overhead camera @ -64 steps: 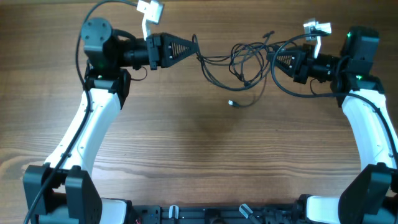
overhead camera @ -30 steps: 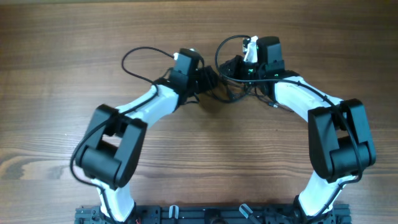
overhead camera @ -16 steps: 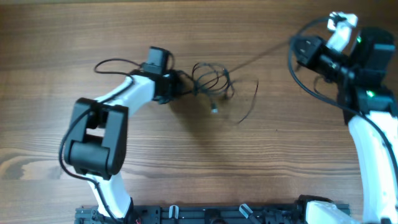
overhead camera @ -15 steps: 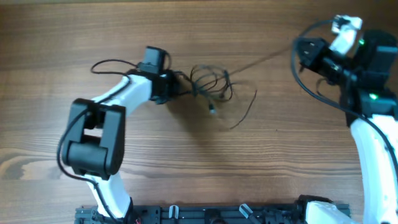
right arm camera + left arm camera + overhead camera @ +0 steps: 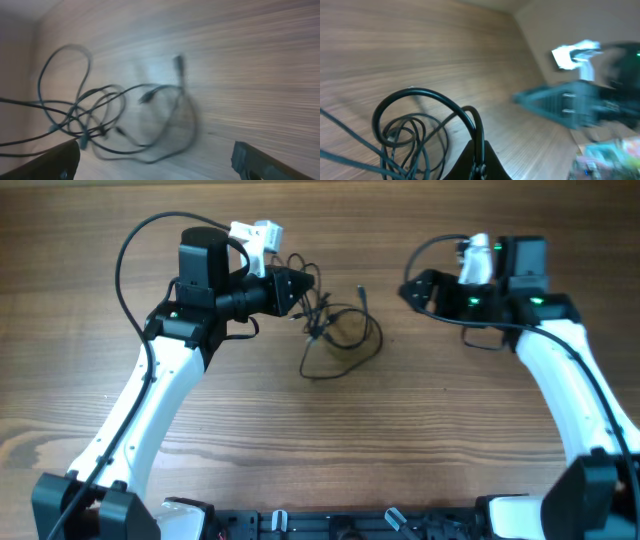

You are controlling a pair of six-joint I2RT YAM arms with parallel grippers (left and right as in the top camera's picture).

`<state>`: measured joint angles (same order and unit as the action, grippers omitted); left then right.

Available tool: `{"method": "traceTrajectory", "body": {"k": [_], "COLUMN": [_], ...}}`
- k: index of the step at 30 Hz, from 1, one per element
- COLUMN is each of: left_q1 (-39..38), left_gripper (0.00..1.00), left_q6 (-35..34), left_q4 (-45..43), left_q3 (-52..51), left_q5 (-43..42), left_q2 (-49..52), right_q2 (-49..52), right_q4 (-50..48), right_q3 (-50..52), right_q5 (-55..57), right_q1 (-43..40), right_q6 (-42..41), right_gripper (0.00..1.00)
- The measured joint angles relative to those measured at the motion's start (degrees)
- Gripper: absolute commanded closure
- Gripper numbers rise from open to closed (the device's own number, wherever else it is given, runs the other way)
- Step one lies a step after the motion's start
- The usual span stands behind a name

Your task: Untangle cables

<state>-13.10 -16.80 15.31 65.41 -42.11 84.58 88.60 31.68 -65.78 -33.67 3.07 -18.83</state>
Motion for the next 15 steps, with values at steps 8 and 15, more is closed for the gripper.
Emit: {"method": "traceTrajectory", "body": {"k": [8,15], "left_q1": [-0.1,7.0], "left_gripper": [0.96,0.96], "left_q6": [0.2,-3.3], "left_q4": [-5.0,-3.5], "left_q3": [0.0,-0.2], "left_q5": [-6.8,-7.5], "left_q2": [-1.0,-1.0], "right_q2": [14.8,17.3], "right_q4": [-26.6,-16.8], "right_q3": [-0.1,-0.4], "right_q5": [-13.5,-10.6], "right_q1": [16.5,10.8], "right_q6": [-21.2,-23.2], "right_gripper": [0.96,0.96]}}
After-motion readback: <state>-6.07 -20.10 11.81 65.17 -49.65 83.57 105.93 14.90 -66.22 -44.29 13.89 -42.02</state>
